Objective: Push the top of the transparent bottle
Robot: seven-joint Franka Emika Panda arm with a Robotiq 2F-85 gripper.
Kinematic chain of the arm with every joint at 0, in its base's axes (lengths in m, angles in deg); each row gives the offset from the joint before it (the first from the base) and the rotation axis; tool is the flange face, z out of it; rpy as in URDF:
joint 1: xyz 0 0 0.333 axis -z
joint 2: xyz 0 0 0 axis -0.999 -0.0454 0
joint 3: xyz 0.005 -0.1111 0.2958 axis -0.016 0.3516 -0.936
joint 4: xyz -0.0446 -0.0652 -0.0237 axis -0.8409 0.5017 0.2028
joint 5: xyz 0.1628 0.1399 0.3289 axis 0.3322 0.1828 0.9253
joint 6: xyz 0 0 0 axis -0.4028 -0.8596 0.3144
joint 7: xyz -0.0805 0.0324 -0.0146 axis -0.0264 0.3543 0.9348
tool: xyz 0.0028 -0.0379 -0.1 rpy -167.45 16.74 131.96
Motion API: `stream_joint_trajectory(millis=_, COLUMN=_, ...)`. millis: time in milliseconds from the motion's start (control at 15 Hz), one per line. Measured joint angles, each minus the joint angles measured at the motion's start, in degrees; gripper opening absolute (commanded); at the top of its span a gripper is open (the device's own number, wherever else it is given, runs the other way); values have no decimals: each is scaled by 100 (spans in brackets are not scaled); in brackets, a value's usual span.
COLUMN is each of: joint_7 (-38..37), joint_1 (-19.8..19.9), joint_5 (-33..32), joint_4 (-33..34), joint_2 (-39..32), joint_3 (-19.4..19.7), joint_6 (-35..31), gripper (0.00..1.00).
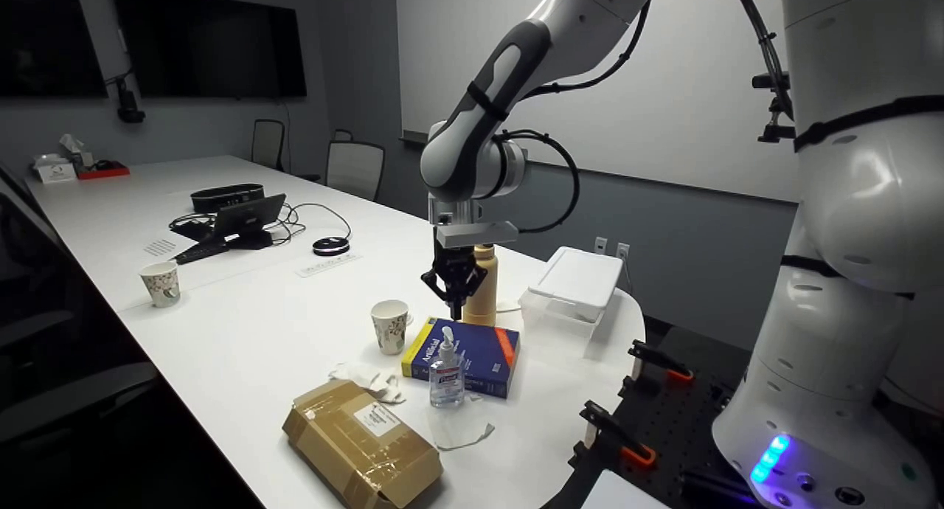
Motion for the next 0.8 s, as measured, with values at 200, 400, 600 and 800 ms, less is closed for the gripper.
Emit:
stream_joint_trajectory(millis=200, joint_7=5, joint_1=0, joint_5=0, joint_4=170, joint_2=-187, joint_3=1, joint_6=0, gripper=0)
stream_joint_trajectory(millis=400, joint_7=10, joint_1=0, joint_5=0, joint_4=326, joint_2=-365, joint_3=3, joint_6=0, gripper=0)
stream_joint_trajectory(millis=600, joint_7=11, joint_1=1, joint_5=0, joint_4=456, joint_2=-517, joint_3=6, joint_6=0, gripper=0)
stream_joint_trajectory(millis=800, joint_7=11, joint_1=6, joint_5=1, joint_4=525, joint_2=-618, joint_3=12, joint_6=0, gripper=0)
